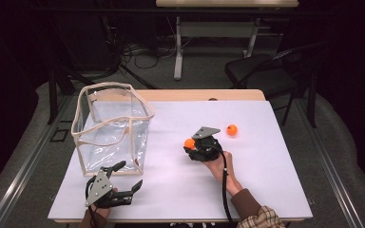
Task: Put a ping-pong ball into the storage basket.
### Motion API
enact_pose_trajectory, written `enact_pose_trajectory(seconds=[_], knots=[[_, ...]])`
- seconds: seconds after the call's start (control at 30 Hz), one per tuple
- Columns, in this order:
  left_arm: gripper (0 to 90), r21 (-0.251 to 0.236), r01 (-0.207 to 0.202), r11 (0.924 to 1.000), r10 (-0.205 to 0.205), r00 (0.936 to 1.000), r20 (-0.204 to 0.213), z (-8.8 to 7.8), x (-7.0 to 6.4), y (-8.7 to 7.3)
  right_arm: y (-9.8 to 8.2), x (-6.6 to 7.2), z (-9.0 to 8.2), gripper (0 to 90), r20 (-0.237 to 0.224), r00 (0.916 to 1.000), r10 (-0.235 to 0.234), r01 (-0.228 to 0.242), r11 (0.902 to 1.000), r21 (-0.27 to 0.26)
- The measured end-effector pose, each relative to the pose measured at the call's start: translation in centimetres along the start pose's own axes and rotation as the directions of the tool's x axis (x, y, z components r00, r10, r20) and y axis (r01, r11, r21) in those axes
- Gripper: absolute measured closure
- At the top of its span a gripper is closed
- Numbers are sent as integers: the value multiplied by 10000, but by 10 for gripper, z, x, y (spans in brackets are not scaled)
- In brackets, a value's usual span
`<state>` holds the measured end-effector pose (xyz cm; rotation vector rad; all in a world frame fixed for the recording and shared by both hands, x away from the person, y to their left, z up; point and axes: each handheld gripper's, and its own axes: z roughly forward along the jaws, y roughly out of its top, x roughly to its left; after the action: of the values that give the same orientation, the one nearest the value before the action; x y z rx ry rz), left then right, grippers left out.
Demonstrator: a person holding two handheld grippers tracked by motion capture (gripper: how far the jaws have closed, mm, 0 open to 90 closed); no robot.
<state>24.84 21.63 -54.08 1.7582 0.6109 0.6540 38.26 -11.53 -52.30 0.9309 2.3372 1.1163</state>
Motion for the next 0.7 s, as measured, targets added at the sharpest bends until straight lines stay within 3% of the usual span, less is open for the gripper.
enact_pose_trajectory(seconds=[0.7], knots=[[156,-24,24,10000,-24,10000,-15,0,0,0,10,-2,-17,506,29,10000,-13,14,9992,-398]])
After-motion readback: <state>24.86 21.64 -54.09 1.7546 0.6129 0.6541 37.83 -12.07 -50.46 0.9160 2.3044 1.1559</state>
